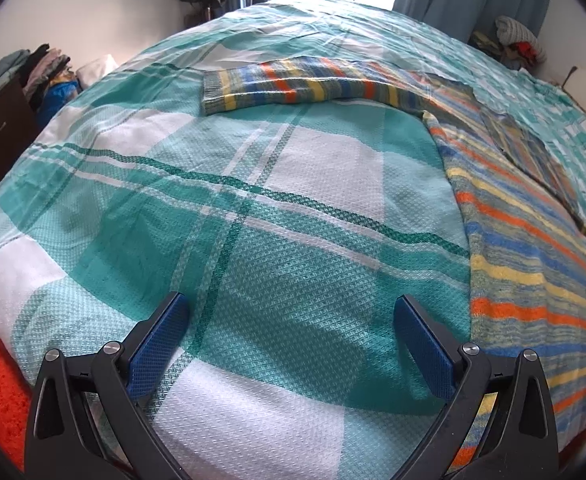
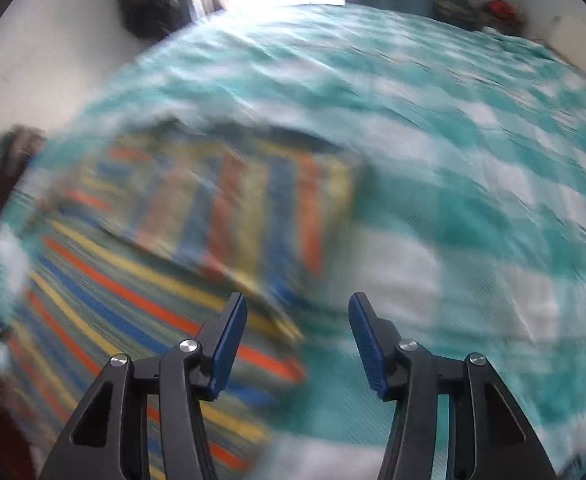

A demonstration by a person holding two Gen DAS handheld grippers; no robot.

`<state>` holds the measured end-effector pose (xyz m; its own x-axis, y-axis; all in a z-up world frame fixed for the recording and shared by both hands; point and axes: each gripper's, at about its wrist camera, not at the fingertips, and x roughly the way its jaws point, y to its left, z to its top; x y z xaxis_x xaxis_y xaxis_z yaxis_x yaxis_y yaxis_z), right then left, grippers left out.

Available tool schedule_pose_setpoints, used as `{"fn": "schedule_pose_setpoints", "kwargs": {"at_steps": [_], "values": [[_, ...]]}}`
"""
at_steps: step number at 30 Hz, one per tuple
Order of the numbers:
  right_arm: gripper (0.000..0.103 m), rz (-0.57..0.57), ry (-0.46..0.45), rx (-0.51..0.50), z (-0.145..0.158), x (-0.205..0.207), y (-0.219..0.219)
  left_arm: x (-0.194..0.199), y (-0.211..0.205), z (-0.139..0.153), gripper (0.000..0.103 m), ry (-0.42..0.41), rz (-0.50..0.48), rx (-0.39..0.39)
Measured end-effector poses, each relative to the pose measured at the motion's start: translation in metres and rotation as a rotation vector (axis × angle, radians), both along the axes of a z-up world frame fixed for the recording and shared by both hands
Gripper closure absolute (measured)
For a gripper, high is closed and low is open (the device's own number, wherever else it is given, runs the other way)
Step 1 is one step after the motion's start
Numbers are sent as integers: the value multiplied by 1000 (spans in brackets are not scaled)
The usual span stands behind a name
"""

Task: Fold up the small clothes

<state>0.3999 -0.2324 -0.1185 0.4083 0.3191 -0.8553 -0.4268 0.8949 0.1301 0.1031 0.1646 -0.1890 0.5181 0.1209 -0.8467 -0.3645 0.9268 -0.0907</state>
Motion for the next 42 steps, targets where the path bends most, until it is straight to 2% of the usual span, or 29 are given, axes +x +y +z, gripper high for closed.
{"fn": "schedule_pose_setpoints", "kwargs": {"at_steps": [2,3,4,5,6,7,8,9,10,12,14,16,18,20,22,24,27,29,32,36,39,40,41,42], "values": [[50,53,48,97,-10,22,18,-1,-1,0,1,1,-2,5],[50,60,90,129,-27,38,25,-1,-1,0,1,2,-3,4],[51,51,113,119,-39,48,26,-1,-1,0,1,2,-4,2],[52,26,133,54,-58,58,24,-1,0,-1,1,4,-4,0],[56,-43,146,-94,-80,71,14,-2,0,-1,1,5,-4,-1],[84,-75,149,-101,-84,75,6,-2,0,-1,1,5,-4,-2],[94,-122,138,-75,-79,79,-4,-2,0,-1,1,5,-3,-1],[92,-182,99,-78,-67,78,-10,-1,0,-1,1,6,-3,0],[84,-204,69,-78,-56,75,-10,-1,0,-2,1,7,-3,1],[80,-150,57,23,-35,65,-4,1,-1,-2,1,9,-3,7],[68,-95,81,88,-34,56,4,1,-1,-3,1,10,-4,13],[61,-72,104,57,-52,54,9,0,-2,-3,1,11,-6,16],[61,-147,162,-92,-83,57,4,-1,-3,-4,1,14,-10,19],[62,-192,129,-49,-75,52,-1,-1,-4,-5,1,14,-11,24],[60,-208,83,-70,-55,37,1,-1,-4,-5,0,15,-10,28],[59,-128,31,-29,-28,5,10,0,-5,-7,0,19,-11,31],[48,-58,0,-12,-6,-46,21,-1,-6,-7,0,14,-11,33],[44,-16,-6,-2,-1,-93,24,-2,-6,-7,0,13,-13,31],[44,13,0,-28,-10,-172,33,-5,-7,-7,0,9,-18,37],[44,-34,6,-32,-27,-250,30,-7,-10,-8,0,2,-23,53],[44,-99,-49,-24,-30,-280,28,-9,-10,-6,0,-5,-23,51],[40,-121,-79,-37,-30,-289,30,-11,-9,-4,0,-9,-22,43],[29,-134,-93,-44,-32,-292,31,-12,-9,-3,0,-12,-20,32],[22,-140,-104,-47,-35,-297,33,-13,-7,-3,0,-14,-19,22]]}}
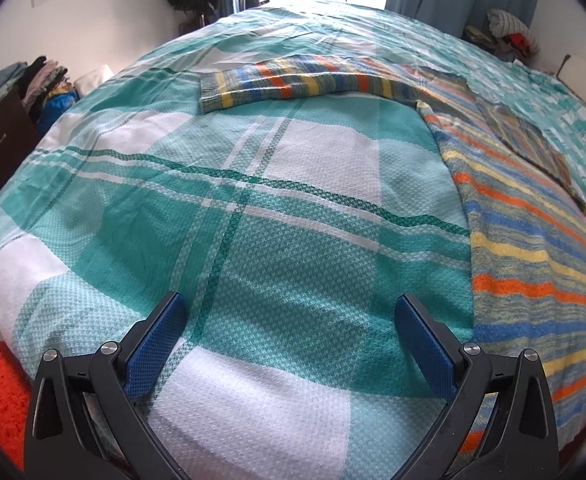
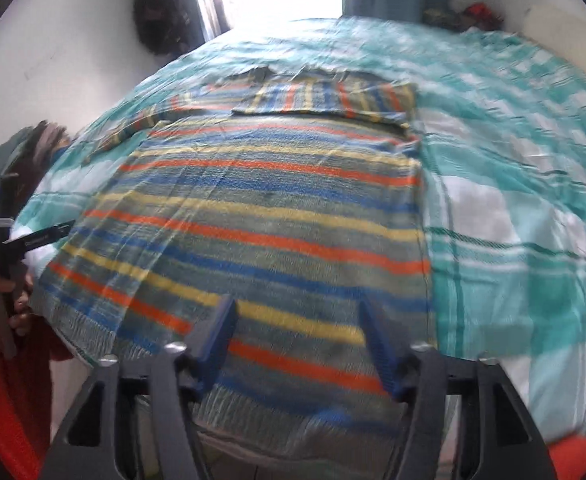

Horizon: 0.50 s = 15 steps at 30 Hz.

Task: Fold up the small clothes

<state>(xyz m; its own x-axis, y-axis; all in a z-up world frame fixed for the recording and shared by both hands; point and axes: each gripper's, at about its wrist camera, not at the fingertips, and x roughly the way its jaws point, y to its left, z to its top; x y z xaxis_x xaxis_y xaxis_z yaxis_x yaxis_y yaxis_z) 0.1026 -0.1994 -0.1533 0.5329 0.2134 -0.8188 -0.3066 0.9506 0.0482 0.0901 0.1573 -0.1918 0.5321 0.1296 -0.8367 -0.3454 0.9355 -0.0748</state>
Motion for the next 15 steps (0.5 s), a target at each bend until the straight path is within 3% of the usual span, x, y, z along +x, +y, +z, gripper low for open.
{"fn": "schedule_pose_setpoints", "kwargs": {"at_steps": [1,5,11,15], "values": [[14,4,1,-5,-3,-1,1,-1,1,0,0,2,-1,-9],[12,27,91,-78,-31,3,6,-2,-2,-3,0,8,-6,8],[12,4,9,-42,-14,-3,-5,-2,-5,-4,0,9,-1,28],[12,-43,9,-7,-12,-4,-16,-3,-7,-5,0,10,-2,47]]}}
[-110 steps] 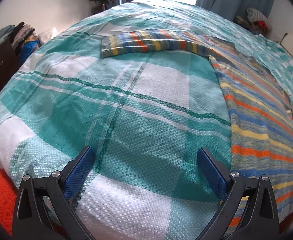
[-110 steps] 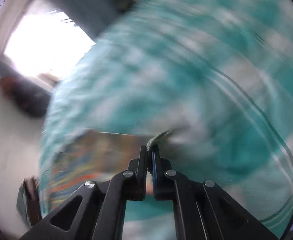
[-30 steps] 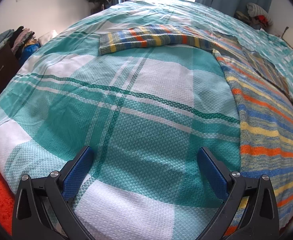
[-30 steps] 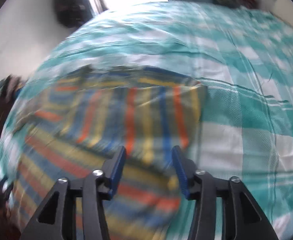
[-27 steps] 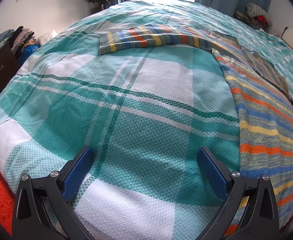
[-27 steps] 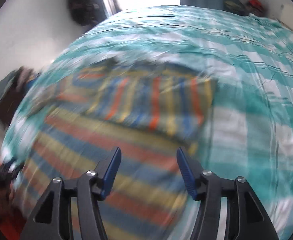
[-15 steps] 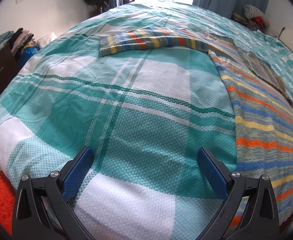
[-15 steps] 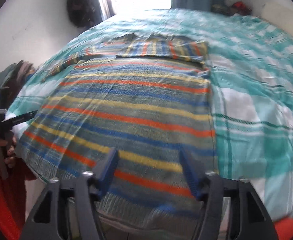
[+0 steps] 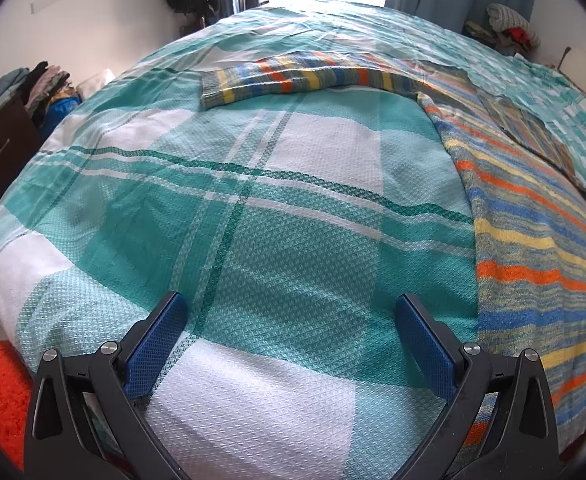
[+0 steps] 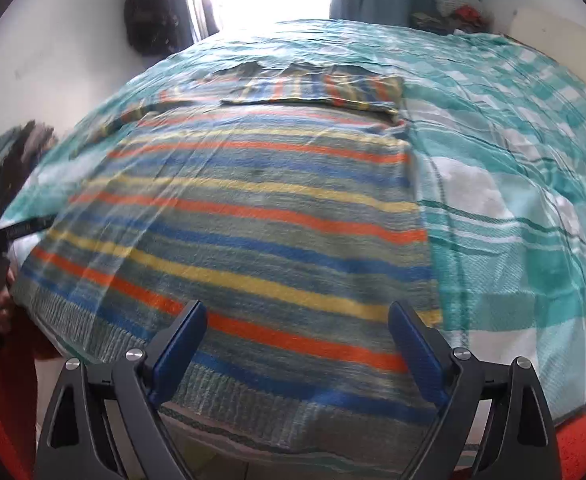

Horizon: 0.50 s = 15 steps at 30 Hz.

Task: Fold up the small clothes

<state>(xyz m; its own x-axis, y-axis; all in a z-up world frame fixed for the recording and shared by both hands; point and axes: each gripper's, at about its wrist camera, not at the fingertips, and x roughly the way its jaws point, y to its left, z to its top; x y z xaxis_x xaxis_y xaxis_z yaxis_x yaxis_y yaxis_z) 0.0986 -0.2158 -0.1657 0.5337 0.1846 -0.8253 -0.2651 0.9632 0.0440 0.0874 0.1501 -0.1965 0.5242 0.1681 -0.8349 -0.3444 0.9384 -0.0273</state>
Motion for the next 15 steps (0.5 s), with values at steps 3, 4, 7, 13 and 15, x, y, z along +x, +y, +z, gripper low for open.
{"fn": "schedule_pose_setpoints", "kwargs": {"at_steps": [3,4,7,13,15], "values": [[12,-18,11,21,-1,2,-5,-1,-1,0,0,-1,0,10],[12,-18,7,26,0,2,-5,-2,-2,0,0,-1,-1,13],[12,-3,-9,37,4,1,-3,-3,-3,0,0,-3,-5,26],[12,56,1,27,-2,-1,9,-3,-4,-1,0,-1,-3,32],[12,74,6,26,-4,-1,12,-3,-5,-1,0,1,-1,38]]}}
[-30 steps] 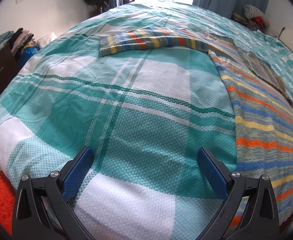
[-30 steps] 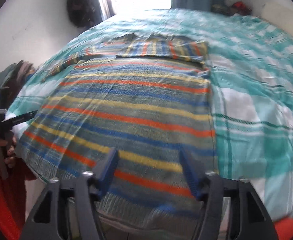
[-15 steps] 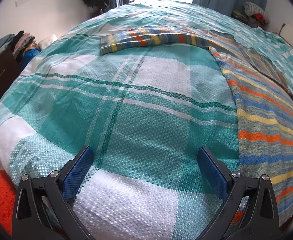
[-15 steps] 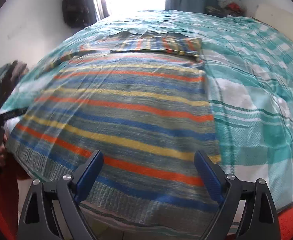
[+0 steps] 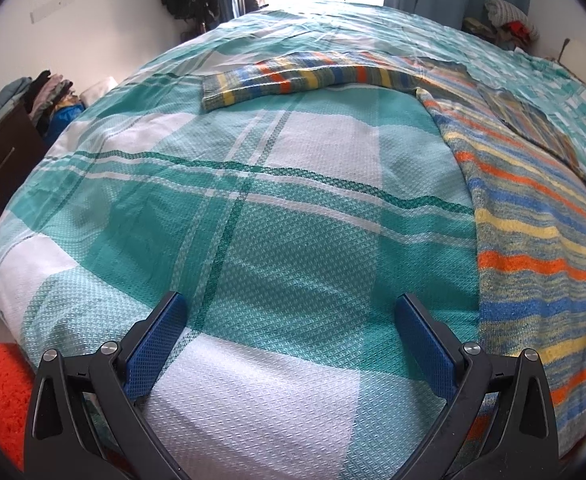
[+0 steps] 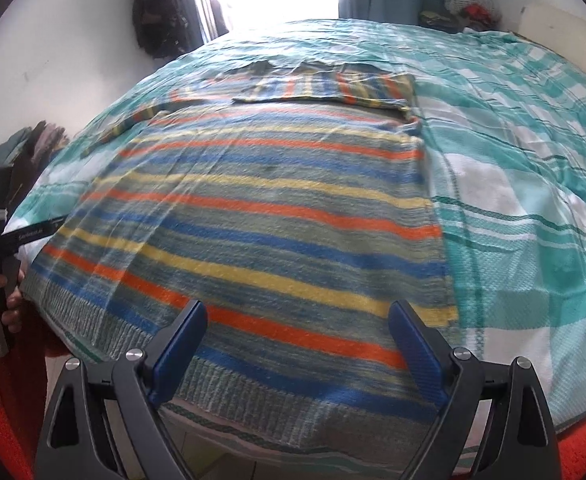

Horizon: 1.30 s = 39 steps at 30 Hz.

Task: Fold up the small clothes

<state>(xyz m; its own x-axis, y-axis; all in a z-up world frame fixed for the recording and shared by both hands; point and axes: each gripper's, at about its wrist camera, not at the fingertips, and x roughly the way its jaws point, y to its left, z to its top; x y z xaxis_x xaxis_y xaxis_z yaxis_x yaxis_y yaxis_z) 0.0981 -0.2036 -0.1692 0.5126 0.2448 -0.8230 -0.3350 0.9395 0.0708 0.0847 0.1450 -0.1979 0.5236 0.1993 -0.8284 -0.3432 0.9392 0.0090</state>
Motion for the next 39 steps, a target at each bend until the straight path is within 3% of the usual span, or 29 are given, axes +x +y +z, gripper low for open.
{"fn": "schedule_pose_setpoints", "kwargs": {"at_steps": [15,39], "values": [[12,-17,12,35,-4,3,-2,0,-2,-1,0,-1,3,7],[11,7,21,-5,-9,1,6,0,-1,0,0,-5,4,13]]}}
